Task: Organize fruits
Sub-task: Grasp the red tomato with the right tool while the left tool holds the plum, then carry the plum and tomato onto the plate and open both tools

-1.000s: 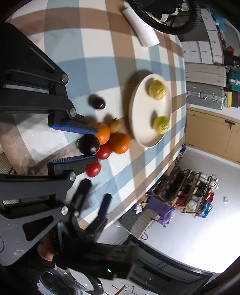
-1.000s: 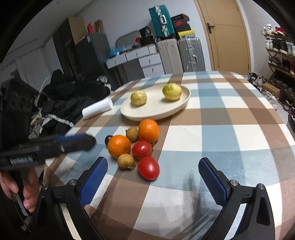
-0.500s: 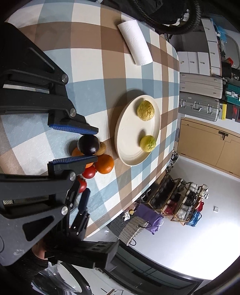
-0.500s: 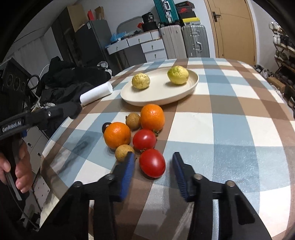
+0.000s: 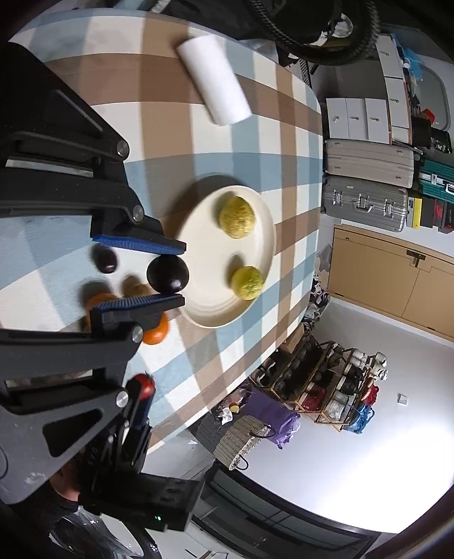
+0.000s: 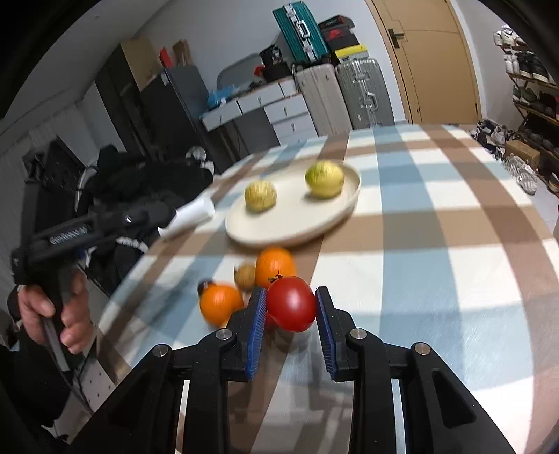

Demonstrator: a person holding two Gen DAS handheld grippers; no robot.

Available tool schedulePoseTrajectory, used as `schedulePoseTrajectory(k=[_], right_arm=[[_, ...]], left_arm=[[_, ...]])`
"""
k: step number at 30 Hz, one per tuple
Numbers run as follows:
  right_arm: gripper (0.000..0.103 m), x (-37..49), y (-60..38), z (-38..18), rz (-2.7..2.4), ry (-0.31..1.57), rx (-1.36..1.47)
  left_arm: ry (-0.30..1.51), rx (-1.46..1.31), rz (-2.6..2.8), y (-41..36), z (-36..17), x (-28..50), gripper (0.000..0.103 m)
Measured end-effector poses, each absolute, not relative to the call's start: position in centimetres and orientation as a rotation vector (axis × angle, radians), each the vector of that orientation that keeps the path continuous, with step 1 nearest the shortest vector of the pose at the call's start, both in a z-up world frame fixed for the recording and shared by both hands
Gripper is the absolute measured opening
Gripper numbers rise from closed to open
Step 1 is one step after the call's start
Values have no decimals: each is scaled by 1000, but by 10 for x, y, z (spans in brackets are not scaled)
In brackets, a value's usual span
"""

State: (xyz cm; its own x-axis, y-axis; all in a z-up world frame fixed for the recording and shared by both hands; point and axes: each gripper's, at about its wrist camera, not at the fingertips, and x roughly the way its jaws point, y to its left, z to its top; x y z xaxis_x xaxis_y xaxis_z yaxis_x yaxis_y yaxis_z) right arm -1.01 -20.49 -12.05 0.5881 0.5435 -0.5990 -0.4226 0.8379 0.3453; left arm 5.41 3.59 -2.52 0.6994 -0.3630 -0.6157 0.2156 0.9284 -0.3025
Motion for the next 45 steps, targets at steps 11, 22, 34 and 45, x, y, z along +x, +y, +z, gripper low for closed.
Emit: schedulePoseTrajectory(k=[11,22,34,45], right_arm=[[29,77,-201,-59,598,679,159],[29,200,-186,-47,657,770,181],[29,263,-153,-100,701,969,186],[29,273,-144,-124,655,1054,135]], left_arm=[[742,-202,-371,30,-9,140,20],[844,-213,-454,15,-20,246,20],[950,-211,-424,-4,-75,295,20],[987,-221,-438,-7,-91,308,20]])
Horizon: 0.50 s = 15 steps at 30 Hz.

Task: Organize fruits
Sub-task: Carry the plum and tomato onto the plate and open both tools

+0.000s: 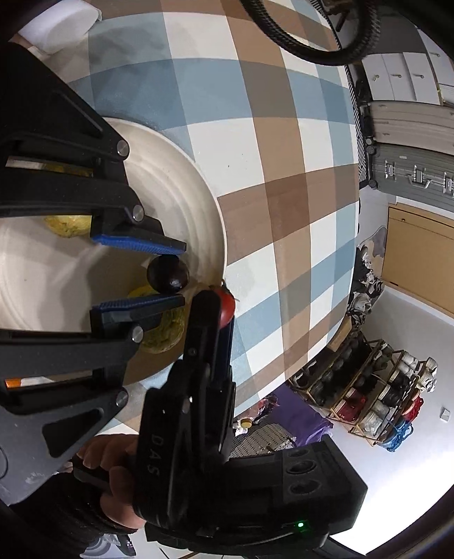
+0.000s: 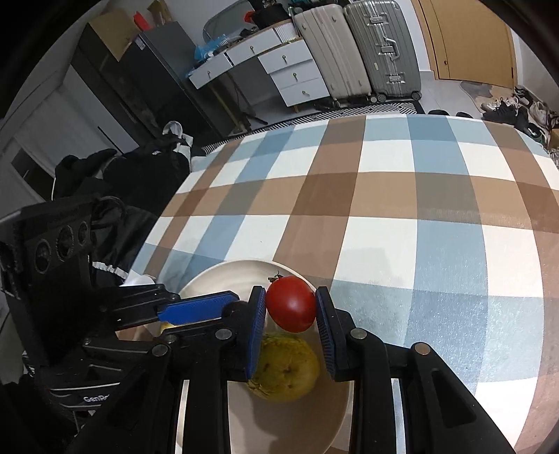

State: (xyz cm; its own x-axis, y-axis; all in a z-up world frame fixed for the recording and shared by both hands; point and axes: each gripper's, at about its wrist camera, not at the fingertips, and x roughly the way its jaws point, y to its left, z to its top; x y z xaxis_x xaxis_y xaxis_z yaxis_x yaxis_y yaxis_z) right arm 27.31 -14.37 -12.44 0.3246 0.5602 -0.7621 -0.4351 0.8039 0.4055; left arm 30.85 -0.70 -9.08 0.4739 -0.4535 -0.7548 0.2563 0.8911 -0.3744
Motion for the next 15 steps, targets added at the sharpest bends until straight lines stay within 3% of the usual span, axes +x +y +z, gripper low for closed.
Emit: schedulePoseTrajectory(k=[7,15], right_arm=[[34,267,-143,-120,648,1017,112],[45,232,-161,-83,630,896,130]], left_arm=[[952,-218,-452,-9,-85,304,21],[900,-197,-397,-1,-59,280,37]])
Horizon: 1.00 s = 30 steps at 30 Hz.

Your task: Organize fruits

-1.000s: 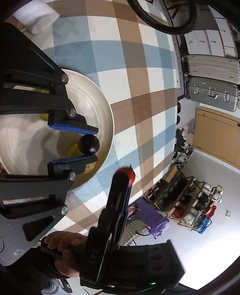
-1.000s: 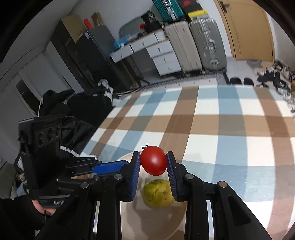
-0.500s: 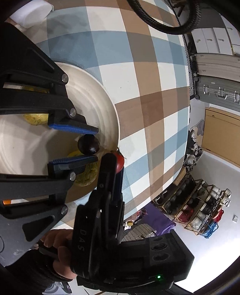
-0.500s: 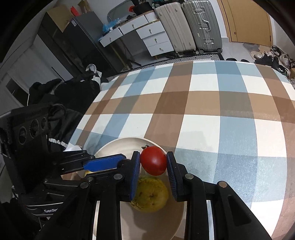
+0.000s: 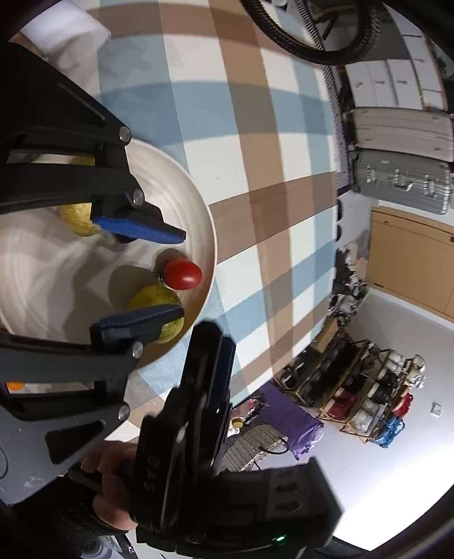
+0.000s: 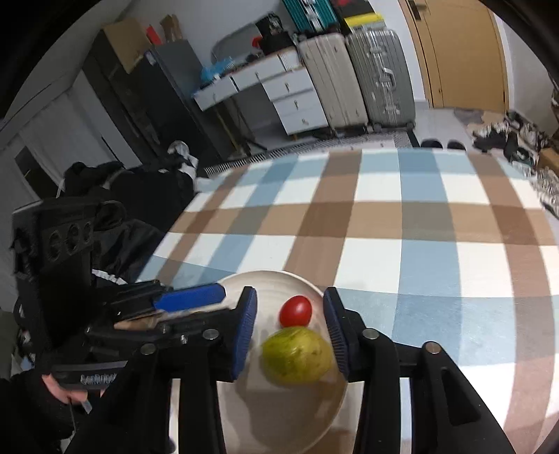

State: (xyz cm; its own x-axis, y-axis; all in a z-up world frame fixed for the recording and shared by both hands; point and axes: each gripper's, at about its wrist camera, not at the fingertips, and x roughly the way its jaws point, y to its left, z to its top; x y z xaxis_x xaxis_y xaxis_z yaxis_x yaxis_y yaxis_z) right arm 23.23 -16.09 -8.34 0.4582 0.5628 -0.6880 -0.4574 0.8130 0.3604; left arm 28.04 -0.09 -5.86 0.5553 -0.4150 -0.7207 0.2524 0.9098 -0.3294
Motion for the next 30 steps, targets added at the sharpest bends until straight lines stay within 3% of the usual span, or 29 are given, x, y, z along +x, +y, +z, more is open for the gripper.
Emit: schedulePoseTrajectory(k=[2,6,8,9,11,16,19,30], right_arm=[[55,211,-168,-66,620,817,123],[60,167,-183,-36,611,676,138],[75,145,-189,-24,599,619,141],[77,131,-192,-18,595,587,146],[84,111,-196,-10,598,543,154],[93,60,-197,0,588,470,142],[97,32,-197,2,581,441,142],[103,-35,-194,-19,551,361,131]], left_arm=[[857,-187,-368,3,-44,267,53],[775,-215,-326,15,-15,237,66],[720,-212,-293,18,3,217,70],[701,-209,-284,19,9,210,74],[643,-201,-233,22,24,188,87],[559,-170,-199,21,47,142,90],[528,-151,-183,17,54,112,102],[479,-151,-110,18,37,25,102]])
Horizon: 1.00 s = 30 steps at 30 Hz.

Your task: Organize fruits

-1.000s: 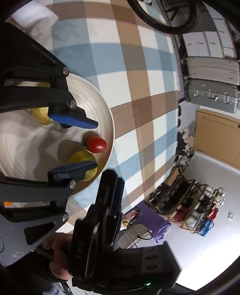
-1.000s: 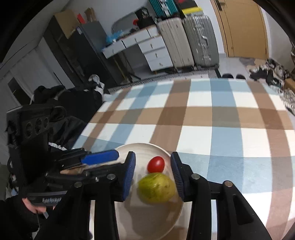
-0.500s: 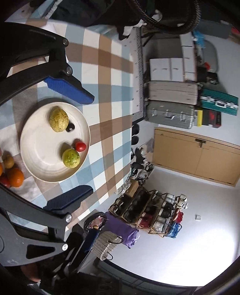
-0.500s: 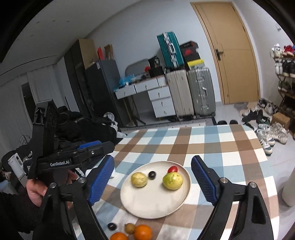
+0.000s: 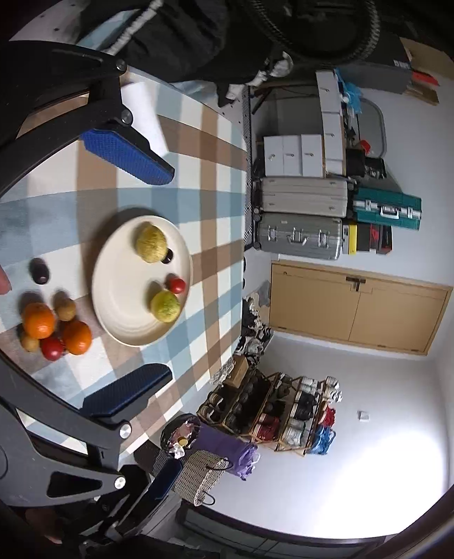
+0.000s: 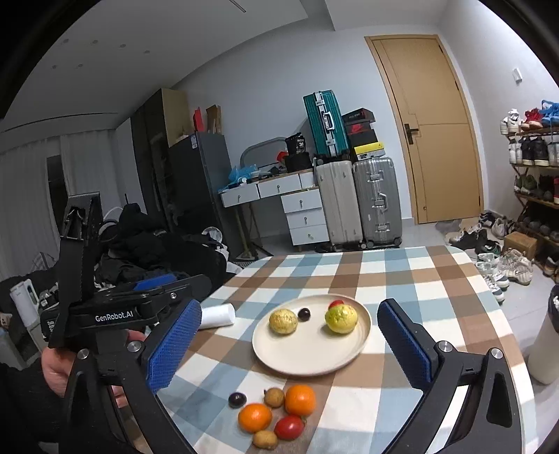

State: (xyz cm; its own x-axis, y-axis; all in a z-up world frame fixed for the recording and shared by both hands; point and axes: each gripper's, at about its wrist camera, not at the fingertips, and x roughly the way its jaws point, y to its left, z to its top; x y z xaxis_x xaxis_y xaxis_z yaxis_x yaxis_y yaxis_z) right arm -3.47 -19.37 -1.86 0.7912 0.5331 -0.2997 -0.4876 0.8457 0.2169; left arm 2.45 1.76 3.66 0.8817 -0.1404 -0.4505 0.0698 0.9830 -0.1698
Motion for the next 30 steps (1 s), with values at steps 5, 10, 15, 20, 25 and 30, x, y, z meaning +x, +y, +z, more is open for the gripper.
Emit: schedulePoseTrajectory(k=[5,10,15,20,25,30], right_arm=[[103,-44,-187,-44,545,436,120],[103,-52,-177,-74,549,529,107],[103,-54,-168,-100,568,621,125],[103,-52,-157,-122,560,719,119],[102,-49,-151,-132,575,754,125],[94,-48,-143,-133,598,765,98]], left_arm=[[540,-196,-101,24,5,6,102],[606,-250,-76,36,-32,-1,102],[641,-252,-54,42,-57,-12,102],[673,-258,-45,48,-70,-6,102],[689,-260,-43,50,-75,0,102],[686,-255,-43,50,-75,1,102]])
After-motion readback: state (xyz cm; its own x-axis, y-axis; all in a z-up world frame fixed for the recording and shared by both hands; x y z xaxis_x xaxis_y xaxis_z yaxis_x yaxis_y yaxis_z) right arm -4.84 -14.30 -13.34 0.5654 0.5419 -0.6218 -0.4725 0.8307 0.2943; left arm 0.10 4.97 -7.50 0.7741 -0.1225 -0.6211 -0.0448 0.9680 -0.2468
